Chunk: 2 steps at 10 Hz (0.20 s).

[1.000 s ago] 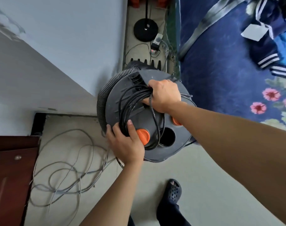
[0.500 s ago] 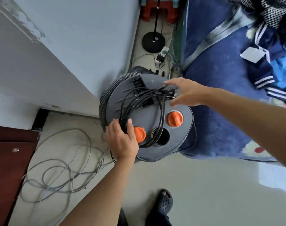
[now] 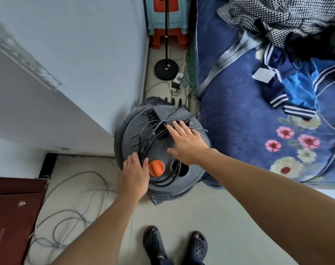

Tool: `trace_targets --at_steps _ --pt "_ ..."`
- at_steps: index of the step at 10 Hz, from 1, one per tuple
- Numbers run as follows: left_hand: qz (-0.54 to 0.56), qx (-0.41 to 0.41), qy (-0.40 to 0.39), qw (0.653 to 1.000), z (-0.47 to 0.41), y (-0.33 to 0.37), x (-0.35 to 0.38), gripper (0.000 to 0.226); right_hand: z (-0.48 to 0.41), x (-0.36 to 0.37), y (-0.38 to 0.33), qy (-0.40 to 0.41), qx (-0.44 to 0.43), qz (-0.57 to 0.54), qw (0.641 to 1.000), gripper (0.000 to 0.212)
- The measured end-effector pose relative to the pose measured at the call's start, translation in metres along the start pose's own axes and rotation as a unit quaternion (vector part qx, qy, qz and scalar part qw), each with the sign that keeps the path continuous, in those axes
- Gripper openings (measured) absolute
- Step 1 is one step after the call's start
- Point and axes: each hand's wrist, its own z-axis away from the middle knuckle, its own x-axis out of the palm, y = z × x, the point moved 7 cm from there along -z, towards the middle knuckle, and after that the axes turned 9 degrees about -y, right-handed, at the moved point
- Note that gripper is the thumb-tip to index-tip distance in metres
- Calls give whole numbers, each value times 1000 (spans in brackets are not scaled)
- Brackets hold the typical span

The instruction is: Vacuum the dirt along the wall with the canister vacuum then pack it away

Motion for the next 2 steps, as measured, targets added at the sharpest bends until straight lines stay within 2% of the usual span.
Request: trace_targets --at_steps 1,2 --pt "13 -2 -43 999 -8 -3 -2 47 18 -28 -2 -37 4 -76 996 70" --pt "-4 -13 -60 998 -15 -5 -3 46 57 -98 -6 92 -25 -151 984 51"
